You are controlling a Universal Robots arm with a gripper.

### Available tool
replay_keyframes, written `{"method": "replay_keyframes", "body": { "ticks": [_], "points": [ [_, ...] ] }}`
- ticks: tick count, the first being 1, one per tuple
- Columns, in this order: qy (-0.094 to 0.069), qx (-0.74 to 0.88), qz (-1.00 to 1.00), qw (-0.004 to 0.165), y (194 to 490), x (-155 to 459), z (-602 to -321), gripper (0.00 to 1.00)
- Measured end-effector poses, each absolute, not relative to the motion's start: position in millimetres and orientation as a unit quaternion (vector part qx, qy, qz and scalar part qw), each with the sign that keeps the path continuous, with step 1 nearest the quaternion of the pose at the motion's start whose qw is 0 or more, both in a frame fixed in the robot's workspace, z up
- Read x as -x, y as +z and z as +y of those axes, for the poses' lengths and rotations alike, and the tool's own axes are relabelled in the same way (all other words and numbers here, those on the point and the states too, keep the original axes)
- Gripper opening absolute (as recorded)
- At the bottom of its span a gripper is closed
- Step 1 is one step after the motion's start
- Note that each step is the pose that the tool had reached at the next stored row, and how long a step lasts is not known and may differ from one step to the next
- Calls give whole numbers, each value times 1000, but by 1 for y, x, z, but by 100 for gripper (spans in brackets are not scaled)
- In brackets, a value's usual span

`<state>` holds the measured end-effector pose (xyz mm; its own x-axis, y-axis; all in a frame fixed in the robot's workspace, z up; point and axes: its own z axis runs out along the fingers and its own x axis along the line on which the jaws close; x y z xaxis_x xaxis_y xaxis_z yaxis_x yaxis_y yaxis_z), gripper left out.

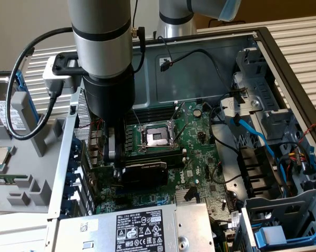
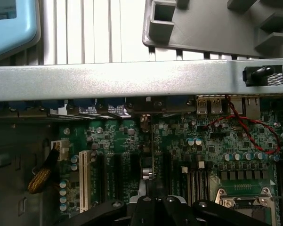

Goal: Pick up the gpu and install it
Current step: 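Press down on the gpu until it lock into place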

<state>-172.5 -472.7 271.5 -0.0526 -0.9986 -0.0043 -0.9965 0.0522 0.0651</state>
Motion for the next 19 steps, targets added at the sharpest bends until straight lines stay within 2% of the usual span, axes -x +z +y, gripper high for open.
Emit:
{"method": "replay_keyframes", "body": {
  "ticks": [19],
  "points": [
    [-25,-688,-725,21,269,172,-473,11]
  ]
}}
